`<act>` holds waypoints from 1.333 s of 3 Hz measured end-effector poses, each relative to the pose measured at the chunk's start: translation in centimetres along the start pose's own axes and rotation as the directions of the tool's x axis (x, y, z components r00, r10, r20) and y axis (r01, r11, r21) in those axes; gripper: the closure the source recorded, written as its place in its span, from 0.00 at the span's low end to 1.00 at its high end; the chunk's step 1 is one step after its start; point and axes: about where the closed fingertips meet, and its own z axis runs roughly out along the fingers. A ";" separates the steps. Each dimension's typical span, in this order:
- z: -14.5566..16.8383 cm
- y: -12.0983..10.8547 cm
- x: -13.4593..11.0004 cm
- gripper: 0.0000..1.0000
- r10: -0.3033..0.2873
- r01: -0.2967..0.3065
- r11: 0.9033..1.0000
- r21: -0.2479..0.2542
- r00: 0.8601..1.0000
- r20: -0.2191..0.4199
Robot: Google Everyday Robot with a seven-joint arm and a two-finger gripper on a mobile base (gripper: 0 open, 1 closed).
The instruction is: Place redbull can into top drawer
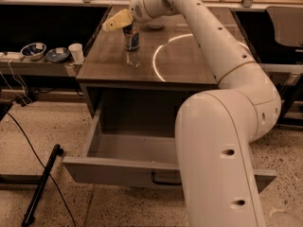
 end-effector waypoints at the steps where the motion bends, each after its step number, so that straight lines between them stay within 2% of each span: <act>1: -0.7 -1.8 0.9 0.05 0.034 -0.036 0.998 0.041 0.998 0.044; 2: -1.1 -1.8 0.8 0.28 0.016 -0.019 1.000 0.025 0.993 0.116; 3: -3.0 -0.8 -0.4 0.51 -0.005 0.020 0.998 -0.054 0.967 0.253; 4: -7.1 3.3 -1.9 0.82 -0.103 0.171 0.976 -0.136 0.908 0.406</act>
Offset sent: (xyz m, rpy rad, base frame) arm -0.0015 -0.0315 0.0029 0.1646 -0.1324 -0.0132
